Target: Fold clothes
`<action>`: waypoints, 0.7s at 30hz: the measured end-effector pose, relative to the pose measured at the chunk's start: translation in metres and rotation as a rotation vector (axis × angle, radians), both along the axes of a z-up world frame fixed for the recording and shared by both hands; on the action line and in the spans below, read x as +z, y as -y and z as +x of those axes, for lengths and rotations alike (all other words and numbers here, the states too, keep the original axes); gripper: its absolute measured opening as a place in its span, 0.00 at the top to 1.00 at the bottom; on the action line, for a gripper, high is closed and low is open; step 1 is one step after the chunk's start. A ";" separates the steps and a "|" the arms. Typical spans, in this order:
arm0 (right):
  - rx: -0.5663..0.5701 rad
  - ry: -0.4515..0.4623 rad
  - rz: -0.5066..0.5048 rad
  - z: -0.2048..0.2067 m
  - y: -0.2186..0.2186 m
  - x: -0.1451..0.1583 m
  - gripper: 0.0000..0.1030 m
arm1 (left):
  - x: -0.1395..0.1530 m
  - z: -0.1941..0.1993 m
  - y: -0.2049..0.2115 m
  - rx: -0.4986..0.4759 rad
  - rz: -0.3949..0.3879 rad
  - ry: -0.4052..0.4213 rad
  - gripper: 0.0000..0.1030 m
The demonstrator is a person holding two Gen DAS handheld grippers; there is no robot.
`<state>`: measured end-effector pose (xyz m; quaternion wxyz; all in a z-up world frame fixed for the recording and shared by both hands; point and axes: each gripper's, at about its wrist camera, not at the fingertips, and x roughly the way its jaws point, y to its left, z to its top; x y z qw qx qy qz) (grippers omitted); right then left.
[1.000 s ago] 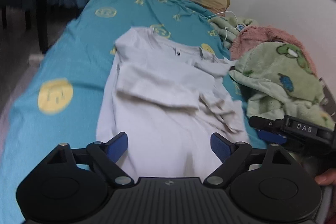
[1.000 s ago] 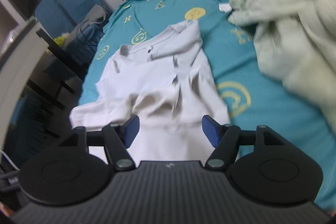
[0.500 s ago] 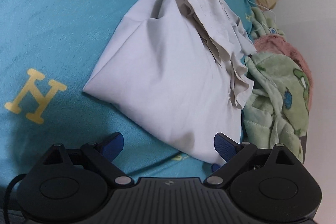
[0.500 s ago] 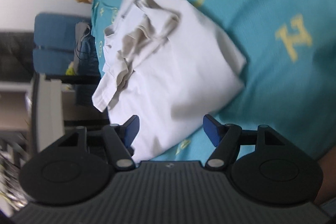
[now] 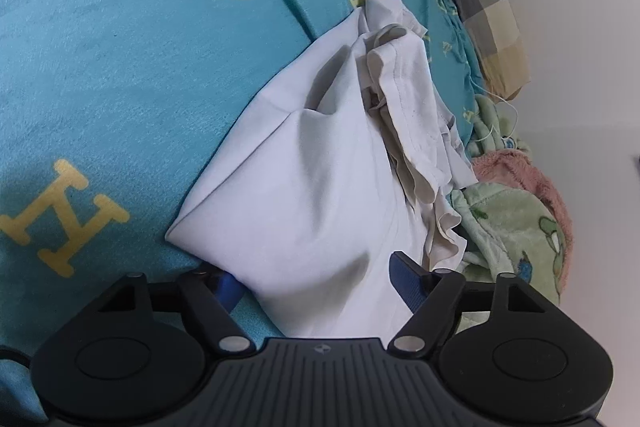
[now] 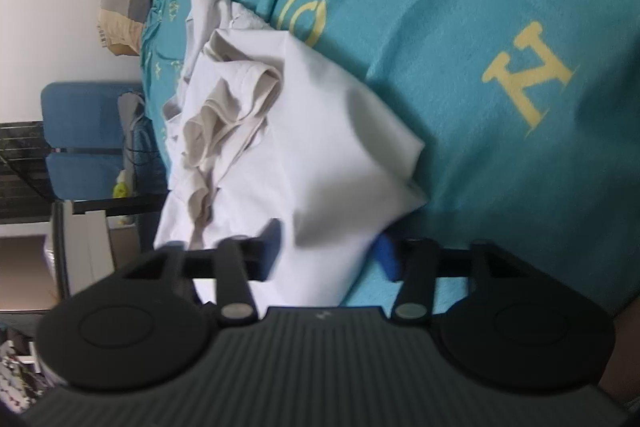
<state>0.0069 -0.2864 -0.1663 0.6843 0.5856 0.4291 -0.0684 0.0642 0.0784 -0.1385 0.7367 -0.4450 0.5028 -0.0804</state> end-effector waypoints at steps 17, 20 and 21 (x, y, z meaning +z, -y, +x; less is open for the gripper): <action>0.058 0.253 -0.119 0.008 0.010 0.059 0.92 | 0.063 -0.005 -0.009 0.003 0.036 0.136 0.87; 0.066 0.290 -0.124 0.005 0.011 0.081 0.92 | 0.097 -0.012 -0.010 0.016 0.044 0.182 0.88; 0.070 0.301 -0.129 0.002 0.010 0.090 0.92 | 0.108 -0.015 -0.010 0.022 0.051 0.192 0.88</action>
